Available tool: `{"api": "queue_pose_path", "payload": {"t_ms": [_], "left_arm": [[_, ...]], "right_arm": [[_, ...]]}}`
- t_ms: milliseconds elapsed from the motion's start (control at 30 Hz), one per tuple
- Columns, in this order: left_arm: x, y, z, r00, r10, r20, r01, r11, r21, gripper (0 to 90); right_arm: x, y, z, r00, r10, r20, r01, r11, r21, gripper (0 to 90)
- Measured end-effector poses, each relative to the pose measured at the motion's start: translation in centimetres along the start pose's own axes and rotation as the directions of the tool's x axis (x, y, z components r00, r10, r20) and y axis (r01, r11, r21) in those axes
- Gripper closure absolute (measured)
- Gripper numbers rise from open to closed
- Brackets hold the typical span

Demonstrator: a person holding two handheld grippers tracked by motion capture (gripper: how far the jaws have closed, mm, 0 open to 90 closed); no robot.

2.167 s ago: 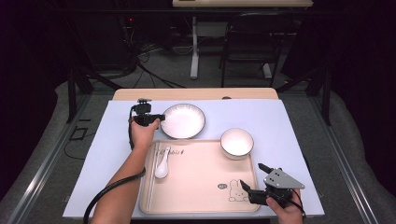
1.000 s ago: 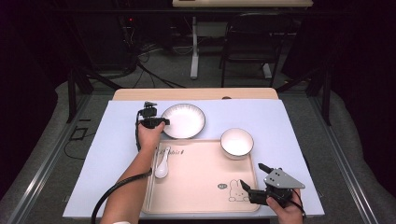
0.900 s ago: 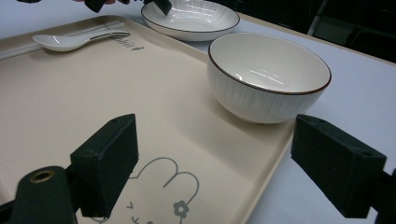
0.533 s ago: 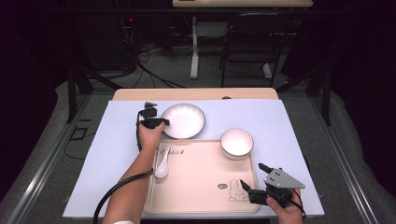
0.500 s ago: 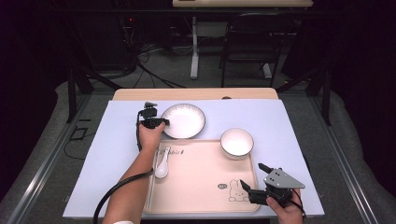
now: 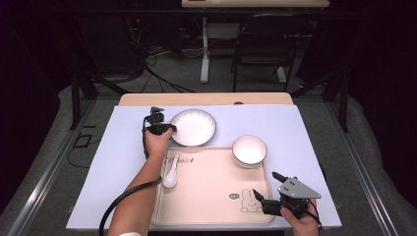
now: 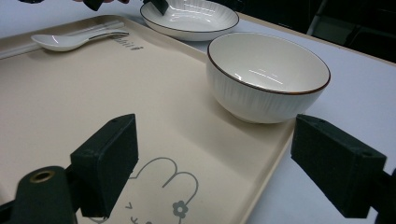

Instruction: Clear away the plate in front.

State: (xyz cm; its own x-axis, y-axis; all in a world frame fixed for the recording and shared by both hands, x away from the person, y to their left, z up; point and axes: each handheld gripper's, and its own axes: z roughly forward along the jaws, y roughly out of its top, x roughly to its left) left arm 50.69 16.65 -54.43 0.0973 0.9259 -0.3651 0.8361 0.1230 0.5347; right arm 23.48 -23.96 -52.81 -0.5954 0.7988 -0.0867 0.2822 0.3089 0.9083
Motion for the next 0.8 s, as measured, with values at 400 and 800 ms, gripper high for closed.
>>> {"api": "queue_pose_path", "payload": {"t_ms": [400, 800], "left_arm": [[-1.2, 1.1, -2.4, 0.9995, 0.013, 0.027, -0.012, 0.9991, -0.041, 83.7], [-2.1, 1.9, -2.9, 0.9998, -0.012, 0.019, 0.012, 0.9987, -0.05, 85.4]], "right_arm": [[0.0, 0.0, 0.0, 1.0, -0.001, 0.002, 0.001, 1.0, 0.0, 14.6], [-0.1, 0.0, -0.1, 1.0, 0.001, 0.003, -0.001, 1.0, -0.002, 14.6]]}}
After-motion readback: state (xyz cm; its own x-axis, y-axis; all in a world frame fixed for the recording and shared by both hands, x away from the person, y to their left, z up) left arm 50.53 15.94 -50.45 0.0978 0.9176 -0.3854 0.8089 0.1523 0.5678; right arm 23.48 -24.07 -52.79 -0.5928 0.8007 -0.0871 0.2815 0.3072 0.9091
